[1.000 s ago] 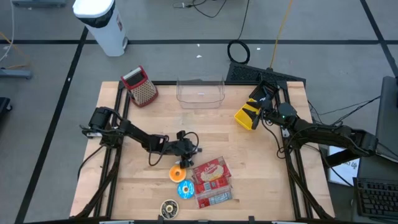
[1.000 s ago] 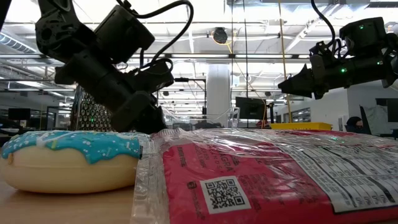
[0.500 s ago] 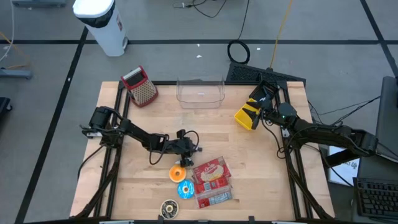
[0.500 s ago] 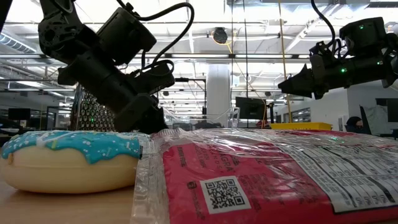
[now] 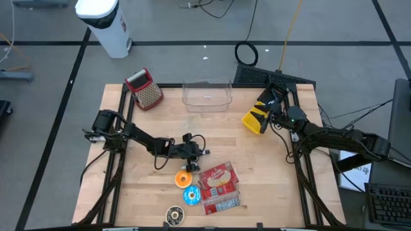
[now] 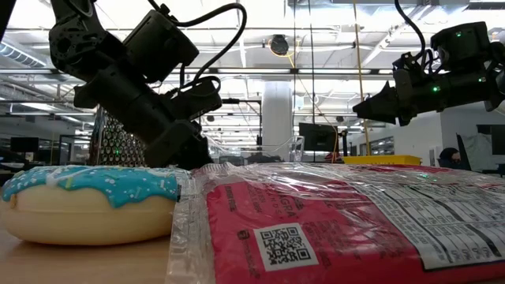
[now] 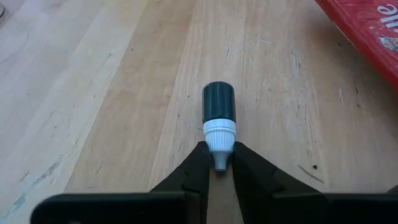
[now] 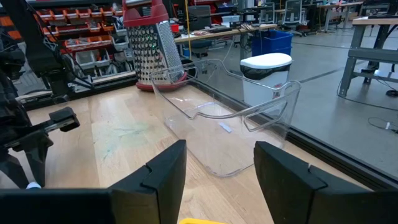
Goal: Pick & Place Food Item
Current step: Put the top green food coloring bottle into the black bin
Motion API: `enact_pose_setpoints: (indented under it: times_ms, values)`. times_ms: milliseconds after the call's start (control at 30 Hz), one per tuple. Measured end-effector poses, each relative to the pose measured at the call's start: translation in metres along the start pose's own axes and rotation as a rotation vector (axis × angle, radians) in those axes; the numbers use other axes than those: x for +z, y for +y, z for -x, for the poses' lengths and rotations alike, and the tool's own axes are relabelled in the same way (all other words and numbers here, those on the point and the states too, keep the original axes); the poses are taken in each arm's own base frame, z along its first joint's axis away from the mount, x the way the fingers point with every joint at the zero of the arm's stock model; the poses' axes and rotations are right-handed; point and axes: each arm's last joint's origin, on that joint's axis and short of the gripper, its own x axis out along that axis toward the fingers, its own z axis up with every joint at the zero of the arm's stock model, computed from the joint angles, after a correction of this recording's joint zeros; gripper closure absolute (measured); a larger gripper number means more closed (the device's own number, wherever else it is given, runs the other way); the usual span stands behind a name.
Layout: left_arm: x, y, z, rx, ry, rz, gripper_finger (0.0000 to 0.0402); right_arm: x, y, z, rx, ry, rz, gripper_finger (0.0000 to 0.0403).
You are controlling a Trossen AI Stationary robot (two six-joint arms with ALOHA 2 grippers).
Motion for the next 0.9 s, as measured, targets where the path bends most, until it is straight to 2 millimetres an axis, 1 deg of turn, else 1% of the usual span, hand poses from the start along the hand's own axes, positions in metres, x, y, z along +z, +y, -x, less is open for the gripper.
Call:
enact_pose_setpoints:
  times_ms: [133, 333, 500, 600, 700, 800, 900]
  values:
    - [0.000, 0.000, 0.000, 0.001, 0.000, 0.000, 0.0344, 0.000, 0.000, 0.000, 0.000, 0.000, -0.014, 0.0227]
    - [0.000, 0.000, 0.000, 0.002, 0.000, -0.009, 0.0362, 0.000, 0.000, 0.000, 0.000, 0.001, -0.014, 0.0227]
    - [0.003, 0.000, 0.000, 0.029, -0.009, -0.058, 0.0362, 0.000, 0.000, 0.000, 0.001, 0.001, -0.016, 0.0227]
    - [0.015, -0.001, 0.001, 0.052, -0.051, -0.101, 0.0362, 0.000, 0.001, 0.000, 0.046, 0.003, -0.058, 0.0227]
    - [0.030, -0.002, 0.000, 0.081, -0.079, -0.172, 0.0365, 0.004, 0.006, 0.000, 0.160, -0.014, -0.153, 0.0227]
    - [0.050, -0.004, -0.001, 0.113, -0.092, -0.258, 0.0362, 0.010, 0.016, -0.002, 0.255, -0.007, -0.246, 0.0227]
    - [0.070, -0.005, -0.002, 0.176, -0.062, -0.366, 0.0360, 0.017, 0.026, -0.005, 0.319, 0.009, -0.297, 0.0227]
